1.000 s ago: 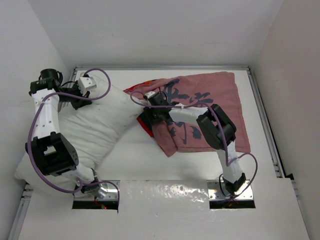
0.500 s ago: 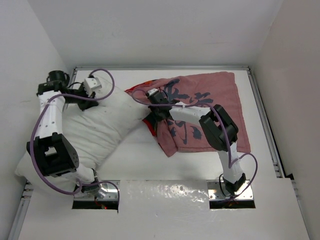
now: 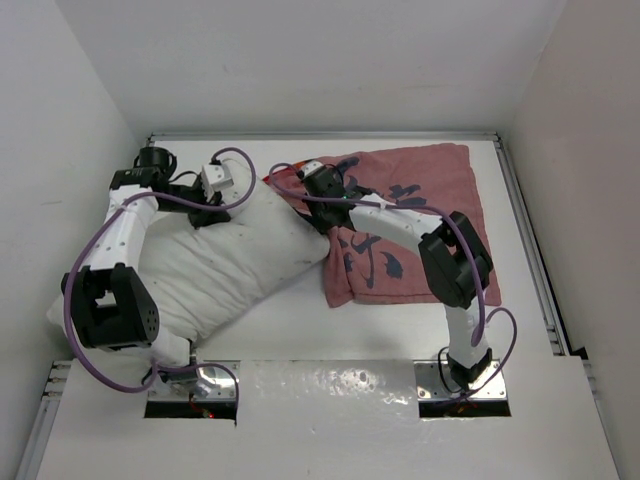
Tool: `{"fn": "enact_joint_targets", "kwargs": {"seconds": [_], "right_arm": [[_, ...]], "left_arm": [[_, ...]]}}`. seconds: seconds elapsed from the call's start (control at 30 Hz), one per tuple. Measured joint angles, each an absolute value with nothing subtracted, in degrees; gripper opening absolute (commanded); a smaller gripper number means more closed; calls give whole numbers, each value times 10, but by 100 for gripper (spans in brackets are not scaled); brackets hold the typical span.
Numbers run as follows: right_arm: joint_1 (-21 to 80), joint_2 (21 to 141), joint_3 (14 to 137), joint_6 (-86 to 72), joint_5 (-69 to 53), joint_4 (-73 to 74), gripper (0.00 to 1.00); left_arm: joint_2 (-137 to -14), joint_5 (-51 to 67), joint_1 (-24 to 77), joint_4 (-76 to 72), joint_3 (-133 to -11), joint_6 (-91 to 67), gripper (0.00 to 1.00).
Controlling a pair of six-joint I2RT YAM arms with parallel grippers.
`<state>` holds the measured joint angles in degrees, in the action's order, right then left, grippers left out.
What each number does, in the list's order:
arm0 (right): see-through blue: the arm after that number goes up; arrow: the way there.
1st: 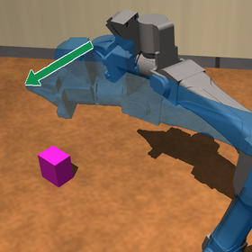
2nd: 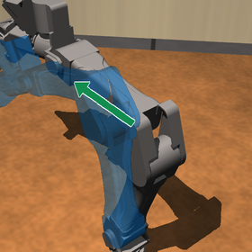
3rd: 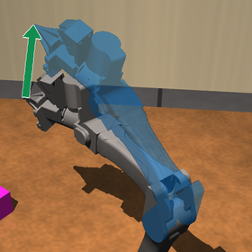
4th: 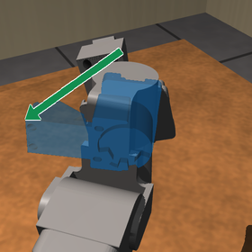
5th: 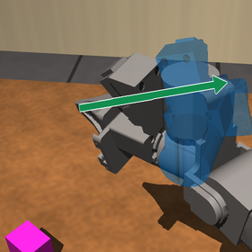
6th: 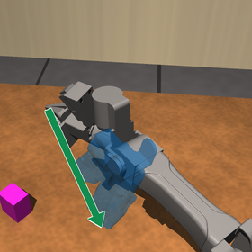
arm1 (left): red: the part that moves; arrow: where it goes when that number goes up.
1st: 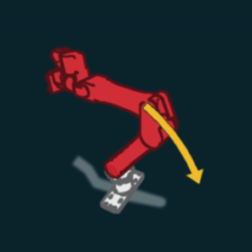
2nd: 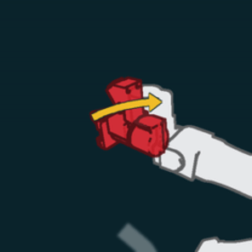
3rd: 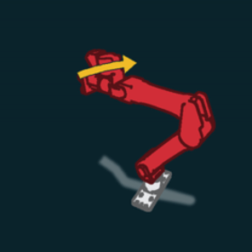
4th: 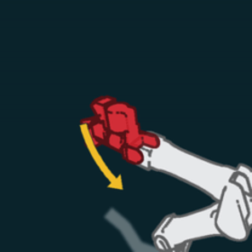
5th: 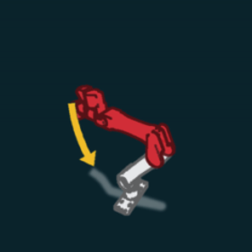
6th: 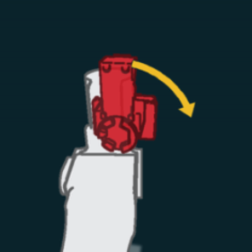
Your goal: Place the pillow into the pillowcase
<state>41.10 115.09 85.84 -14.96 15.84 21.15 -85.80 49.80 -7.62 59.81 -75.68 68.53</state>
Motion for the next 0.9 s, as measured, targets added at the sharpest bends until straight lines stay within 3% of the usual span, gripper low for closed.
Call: {"fn": "enact_joint_targets", "kwargs": {"seconds": [0.23, 0.3, 0.33, 0.77, 0.9], "right_arm": [[389, 1161, 858, -156, 149, 221, 21], [381, 1165, 857, -156, 149, 228, 11], [377, 1165, 854, -156, 149, 229, 0], [369, 1127, 841, -156, 170, 221, 0], [369, 1078, 854, -162, 185, 186, 0]], "left_arm": [[-856, 484, -75, 599, -753, 703, 0], [-855, 475, -75, 607, -756, 710, 0], [-855, 470, -76, 612, -760, 715, 0], [-858, 472, -71, 642, -785, 728, 0], [-870, 454, 0, 663, -827, 719, 0]]}}
